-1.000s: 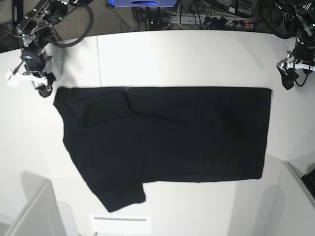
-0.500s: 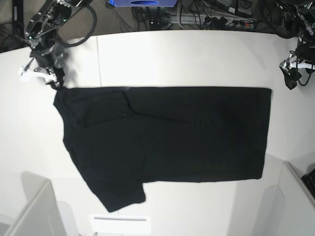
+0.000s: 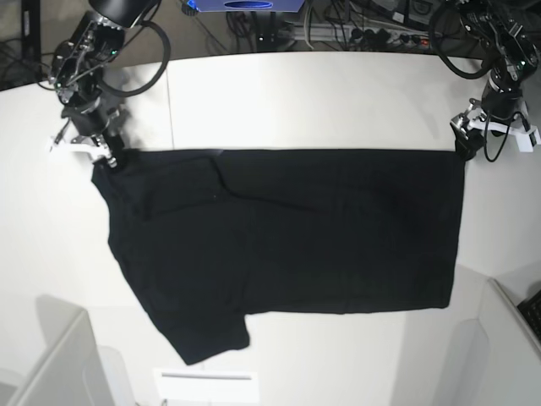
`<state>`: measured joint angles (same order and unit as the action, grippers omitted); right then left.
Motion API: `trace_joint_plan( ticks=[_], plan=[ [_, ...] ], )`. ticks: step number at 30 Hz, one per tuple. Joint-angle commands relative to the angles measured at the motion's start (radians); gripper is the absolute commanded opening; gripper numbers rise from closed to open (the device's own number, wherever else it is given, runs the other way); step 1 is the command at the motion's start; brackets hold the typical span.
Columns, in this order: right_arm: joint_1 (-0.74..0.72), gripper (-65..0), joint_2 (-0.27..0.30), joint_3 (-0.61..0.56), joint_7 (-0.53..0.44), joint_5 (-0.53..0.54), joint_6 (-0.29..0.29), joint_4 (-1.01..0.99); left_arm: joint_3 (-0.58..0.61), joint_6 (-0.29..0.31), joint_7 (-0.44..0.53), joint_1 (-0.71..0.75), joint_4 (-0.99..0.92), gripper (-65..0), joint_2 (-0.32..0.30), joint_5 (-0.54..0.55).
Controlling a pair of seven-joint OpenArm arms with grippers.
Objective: Fold the T-shirt properly
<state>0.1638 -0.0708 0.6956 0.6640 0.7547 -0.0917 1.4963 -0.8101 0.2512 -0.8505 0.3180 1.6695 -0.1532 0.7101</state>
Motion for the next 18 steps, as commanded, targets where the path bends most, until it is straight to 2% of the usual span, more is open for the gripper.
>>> trace_joint_plan(
  ticks=[1, 11, 18],
  plan=[
    [-0.004, -36.6, 0.009, 0.000, 0.007, -0.017, 0.007, 0.003, -0.004, 0.003, 0.015, -0.004, 0.008, -2.6, -0.013, 0.016],
    [-0.027, -36.9, 0.042, 0.000, 0.007, -0.017, 0.007, -0.052, 0.022, 0.001, 0.017, -0.067, -0.127, -2.6, -0.013, 0.013],
    [-0.023, -36.9, 0.045, 0.000, 0.013, -0.017, 0.002, -0.052, 0.047, 0.001, 0.020, -0.133, -0.202, -2.6, -0.013, 0.013]
  ],
)
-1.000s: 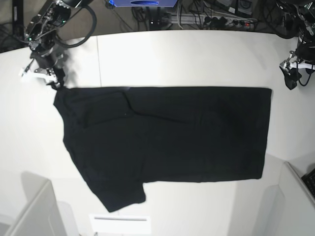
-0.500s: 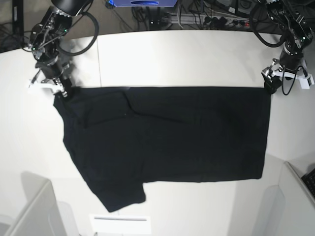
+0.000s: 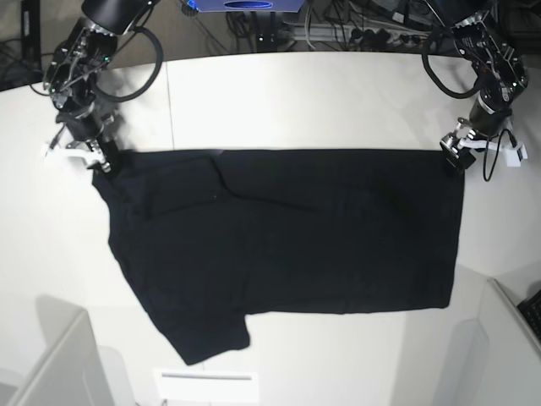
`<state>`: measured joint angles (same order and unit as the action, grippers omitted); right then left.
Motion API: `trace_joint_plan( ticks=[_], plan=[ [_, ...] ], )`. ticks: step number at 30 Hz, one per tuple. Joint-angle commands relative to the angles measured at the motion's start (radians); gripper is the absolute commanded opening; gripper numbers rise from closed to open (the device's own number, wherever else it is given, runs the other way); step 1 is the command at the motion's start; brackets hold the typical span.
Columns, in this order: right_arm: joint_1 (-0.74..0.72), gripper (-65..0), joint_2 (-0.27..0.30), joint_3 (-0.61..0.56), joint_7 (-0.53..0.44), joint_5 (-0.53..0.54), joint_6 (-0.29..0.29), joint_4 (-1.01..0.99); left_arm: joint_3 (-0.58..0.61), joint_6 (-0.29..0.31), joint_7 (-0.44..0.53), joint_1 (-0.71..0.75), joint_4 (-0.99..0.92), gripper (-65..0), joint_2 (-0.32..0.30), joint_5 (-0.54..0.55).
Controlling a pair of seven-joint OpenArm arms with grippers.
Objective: Fold the T-shirt properly
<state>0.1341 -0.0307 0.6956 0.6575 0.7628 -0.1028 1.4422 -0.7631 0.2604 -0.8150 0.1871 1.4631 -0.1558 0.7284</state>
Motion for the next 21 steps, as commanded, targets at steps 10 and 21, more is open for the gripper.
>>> trace_joint_plan(
  ticks=[10, 21],
  plan=[
    [0.005, -37.1, 0.007, 0.000, 0.017, -0.026, 0.013, 0.001, 0.089, -0.052, -0.013, -0.087, -0.132, -2.6, -0.015, -0.005],
    [-0.001, -37.1, 0.033, -0.001, 0.014, -0.026, 0.013, 0.001, 0.135, -0.054, -0.014, -0.116, -0.149, -23.2, -0.009, -0.102]
  ],
)
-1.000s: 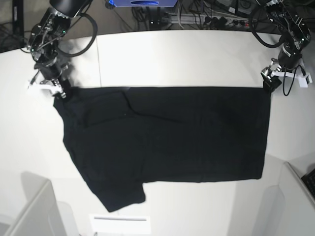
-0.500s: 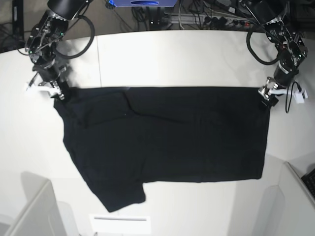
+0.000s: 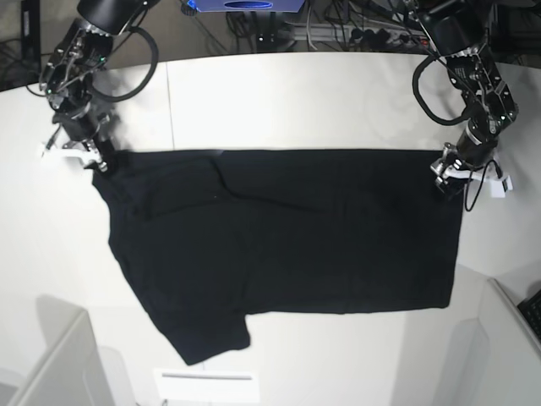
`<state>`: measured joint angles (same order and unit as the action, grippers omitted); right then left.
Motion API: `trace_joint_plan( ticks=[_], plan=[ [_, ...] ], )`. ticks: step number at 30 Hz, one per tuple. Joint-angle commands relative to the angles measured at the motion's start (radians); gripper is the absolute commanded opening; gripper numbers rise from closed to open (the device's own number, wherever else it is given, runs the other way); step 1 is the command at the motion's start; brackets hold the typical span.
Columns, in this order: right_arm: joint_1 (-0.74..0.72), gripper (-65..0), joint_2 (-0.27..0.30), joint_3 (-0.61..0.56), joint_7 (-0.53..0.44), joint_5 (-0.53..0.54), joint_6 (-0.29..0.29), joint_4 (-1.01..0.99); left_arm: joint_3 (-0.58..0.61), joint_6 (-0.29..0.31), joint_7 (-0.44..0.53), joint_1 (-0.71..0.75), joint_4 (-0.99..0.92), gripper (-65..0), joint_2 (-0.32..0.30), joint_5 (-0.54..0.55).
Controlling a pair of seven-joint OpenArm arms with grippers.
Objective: Fold the T-shirt properly
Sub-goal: 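Pull the shirt edge further toward the robot with both grippers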
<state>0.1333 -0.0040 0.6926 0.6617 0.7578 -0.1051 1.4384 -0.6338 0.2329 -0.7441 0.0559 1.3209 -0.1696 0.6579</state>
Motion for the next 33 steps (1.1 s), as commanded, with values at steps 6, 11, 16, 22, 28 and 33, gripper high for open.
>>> trace_joint_plan(
  ticks=[6, 11, 16, 22, 28, 33],
  plan=[
    [-0.007, -38.6, 0.014, 0.002, 0.010, -0.021, 0.014, 0.003, 0.006, -0.027, -0.090, 0.015, -0.008, -49.5, 0.002, -0.033],
    [-0.008, -65.0, 0.023, 0.003, 0.008, -0.021, 0.012, 0.003, 0.006, -0.027, -0.093, 0.022, -0.007, -65.0, -0.002, -0.033],
    [-0.005, -65.0, 0.051, 0.012, 0.008, -0.021, 0.012, 0.009, 0.025, -0.027, -0.114, 0.065, 0.047, -65.0, -0.025, -0.034],
    [0.032, -65.0, 0.078, 0.014, 0.016, -0.017, 0.015, 0.031, 0.082, -0.027, -0.151, 0.135, 0.171, -65.0, -0.052, -0.034],
    [0.136, -65.0, 0.072, 0.014, 0.016, -0.017, 0.020, 0.177, 0.082, -0.027, -0.151, 0.241, 0.265, -65.0, -0.052, -0.034],
    [0.211, -65.0, 0.071, 0.016, 0.017, -0.013, 0.021, 0.252, 0.082, -0.027, -0.151, 0.316, 0.357, -65.0, -0.052, -0.034]
  ],
)
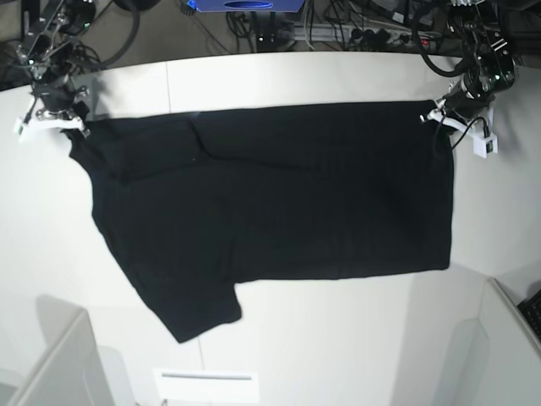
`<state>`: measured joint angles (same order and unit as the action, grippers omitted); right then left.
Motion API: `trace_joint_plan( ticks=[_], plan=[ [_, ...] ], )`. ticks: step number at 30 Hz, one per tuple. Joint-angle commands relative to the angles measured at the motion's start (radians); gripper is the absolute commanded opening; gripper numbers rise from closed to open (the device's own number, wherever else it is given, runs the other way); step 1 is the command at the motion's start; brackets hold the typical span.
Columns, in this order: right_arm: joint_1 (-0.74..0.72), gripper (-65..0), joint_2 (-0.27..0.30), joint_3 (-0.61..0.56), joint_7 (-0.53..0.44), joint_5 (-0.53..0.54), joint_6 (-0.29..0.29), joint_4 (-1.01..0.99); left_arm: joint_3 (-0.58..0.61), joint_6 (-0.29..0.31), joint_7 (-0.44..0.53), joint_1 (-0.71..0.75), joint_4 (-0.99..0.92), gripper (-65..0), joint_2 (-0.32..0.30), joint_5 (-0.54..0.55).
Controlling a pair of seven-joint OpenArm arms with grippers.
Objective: Fold the T-shirt properly
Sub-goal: 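Pull the shirt edge further toward the robot with both grippers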
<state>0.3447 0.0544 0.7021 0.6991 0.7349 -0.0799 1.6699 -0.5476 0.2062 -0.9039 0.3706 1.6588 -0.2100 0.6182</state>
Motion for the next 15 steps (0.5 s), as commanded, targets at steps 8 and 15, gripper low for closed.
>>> trace_joint_plan(
  ticks=[8, 15],
  plan=[
    [0.121, -65.0, 0.009, 0.006, -0.020, 0.012, -0.004, 0.111, -0.009, 0.000, 0.009, 0.077, 0.051, -65.0, -0.012, 0.004],
    [0.190, -65.0, -0.024, 0.006, -0.020, 0.012, -0.004, 0.157, -0.010, 0.003, 0.013, 0.121, 0.051, -65.0, -0.012, 0.004]
  ],
)
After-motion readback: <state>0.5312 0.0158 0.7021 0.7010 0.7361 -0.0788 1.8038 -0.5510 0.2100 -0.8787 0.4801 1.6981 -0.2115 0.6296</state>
